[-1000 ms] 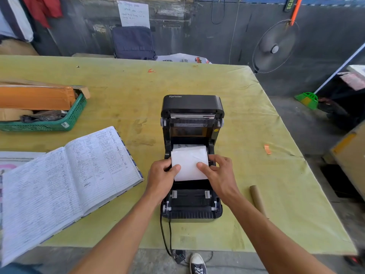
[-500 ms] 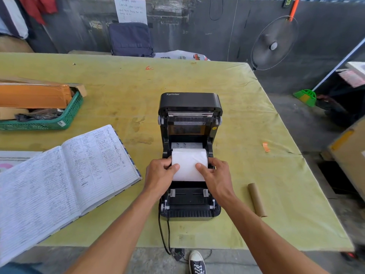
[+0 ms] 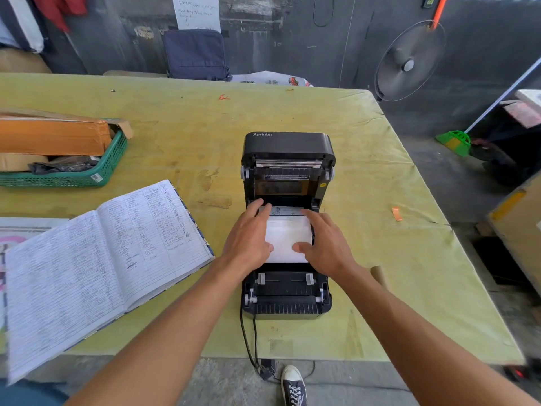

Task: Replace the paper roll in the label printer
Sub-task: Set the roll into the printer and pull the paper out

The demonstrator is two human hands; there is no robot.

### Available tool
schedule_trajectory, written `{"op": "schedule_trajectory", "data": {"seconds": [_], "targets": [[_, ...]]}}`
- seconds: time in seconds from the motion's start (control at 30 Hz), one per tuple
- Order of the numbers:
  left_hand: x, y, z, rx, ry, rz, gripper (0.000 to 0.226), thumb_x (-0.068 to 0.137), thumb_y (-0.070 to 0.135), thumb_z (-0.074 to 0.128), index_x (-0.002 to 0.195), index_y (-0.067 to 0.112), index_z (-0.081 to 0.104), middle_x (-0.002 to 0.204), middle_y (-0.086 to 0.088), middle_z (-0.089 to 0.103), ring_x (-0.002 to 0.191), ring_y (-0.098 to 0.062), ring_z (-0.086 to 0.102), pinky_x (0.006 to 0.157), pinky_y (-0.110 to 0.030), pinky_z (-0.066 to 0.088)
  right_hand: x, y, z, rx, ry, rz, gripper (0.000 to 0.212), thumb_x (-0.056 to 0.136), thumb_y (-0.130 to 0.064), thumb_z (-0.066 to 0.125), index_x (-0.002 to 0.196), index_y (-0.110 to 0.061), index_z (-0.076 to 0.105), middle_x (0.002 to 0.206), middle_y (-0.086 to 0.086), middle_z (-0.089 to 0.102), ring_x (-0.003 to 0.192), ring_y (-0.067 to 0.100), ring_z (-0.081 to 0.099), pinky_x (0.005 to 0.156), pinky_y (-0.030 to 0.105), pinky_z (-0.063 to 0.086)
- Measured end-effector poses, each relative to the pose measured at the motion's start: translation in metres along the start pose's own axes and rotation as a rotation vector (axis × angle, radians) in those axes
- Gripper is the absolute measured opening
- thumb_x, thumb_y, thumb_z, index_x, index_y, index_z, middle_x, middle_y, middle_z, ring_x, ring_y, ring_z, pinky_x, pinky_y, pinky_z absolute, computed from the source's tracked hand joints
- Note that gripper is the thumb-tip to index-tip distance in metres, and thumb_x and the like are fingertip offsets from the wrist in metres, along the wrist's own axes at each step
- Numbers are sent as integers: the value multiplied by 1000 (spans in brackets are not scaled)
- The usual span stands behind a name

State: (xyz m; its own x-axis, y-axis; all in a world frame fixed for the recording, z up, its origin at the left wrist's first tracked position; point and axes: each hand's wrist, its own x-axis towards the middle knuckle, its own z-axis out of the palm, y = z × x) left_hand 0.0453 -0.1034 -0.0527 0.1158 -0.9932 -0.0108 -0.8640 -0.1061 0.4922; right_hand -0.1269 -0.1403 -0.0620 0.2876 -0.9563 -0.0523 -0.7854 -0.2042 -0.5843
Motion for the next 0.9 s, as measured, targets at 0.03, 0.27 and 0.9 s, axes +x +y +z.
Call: {"op": "schedule_trajectory", "data": {"seconds": [0.03,0.27,0.9], "targets": [[2,-1,-2,43,-53,43,89,80,6,77,153,16,27,162,3,22,145,-17,26,112,-30,28,0,-1,-1,-120,-22,-54,76,87,-29,74,151,-25,32,153,1,37,132,32,40,104,45,42],[-11,-2,6,191,29,216,81,75,10,83,145,11,43,151,-4,44,139,-21,38,112,-29,31,-16,-2,7,-410,55,-190,73,84,-31,76,146,-21,40,156,0,39,144,31,24,109,46,33],[-22,-6,9,306,106,316,70,72,18,85,133,11,54,138,-6,55,124,-25,53,101,-42,42,-34,1,14,-517,233,-309,37,68,-24,88,88,-9,61,98,13,58,85,32,52,61,42,44]]}}
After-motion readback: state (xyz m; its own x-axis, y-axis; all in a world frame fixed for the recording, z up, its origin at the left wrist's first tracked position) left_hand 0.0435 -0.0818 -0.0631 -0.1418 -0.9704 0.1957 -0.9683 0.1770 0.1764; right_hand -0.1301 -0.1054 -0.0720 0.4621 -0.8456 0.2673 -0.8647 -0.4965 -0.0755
